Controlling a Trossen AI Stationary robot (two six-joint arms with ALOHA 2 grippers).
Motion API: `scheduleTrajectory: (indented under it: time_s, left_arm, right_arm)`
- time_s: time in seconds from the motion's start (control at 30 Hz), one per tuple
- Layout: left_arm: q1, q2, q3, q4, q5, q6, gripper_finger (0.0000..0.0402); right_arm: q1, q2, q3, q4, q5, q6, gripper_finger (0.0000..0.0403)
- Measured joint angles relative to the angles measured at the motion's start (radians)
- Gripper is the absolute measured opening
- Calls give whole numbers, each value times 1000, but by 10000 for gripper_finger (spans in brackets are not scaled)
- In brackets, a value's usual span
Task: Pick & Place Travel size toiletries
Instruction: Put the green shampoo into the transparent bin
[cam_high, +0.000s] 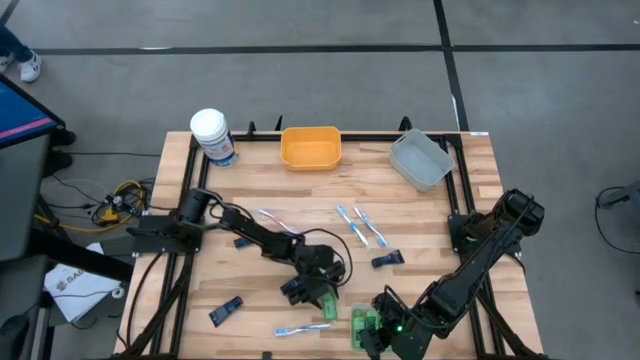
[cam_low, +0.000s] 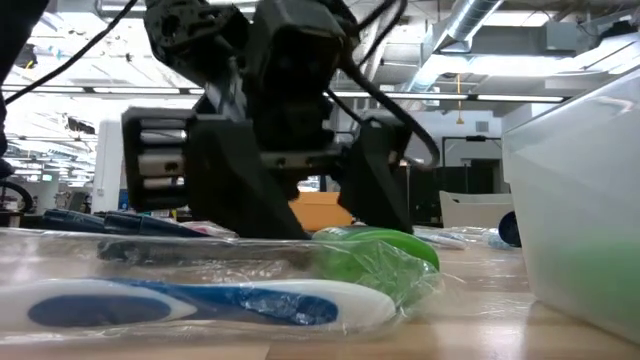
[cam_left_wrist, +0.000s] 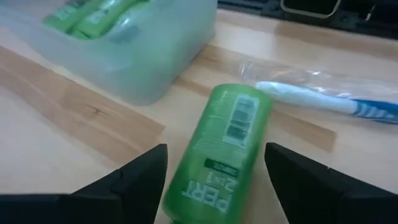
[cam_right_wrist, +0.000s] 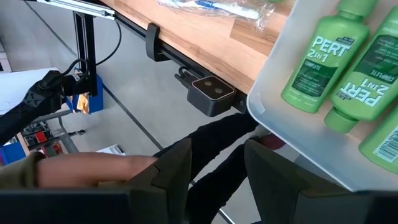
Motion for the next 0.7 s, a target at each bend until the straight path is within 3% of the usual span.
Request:
scheduleTrajectory:
  time_s: [0.3, 0.7]
  left_arm:
    - [1, 14, 8, -49, -11, -62, 257]
    - [1, 14, 7, -59, -14, -129, 172]
  right_arm:
    - [0, 0, 0, 4, 0, -12, 141]
    - [0, 0, 0, 4, 0, -30, 136]
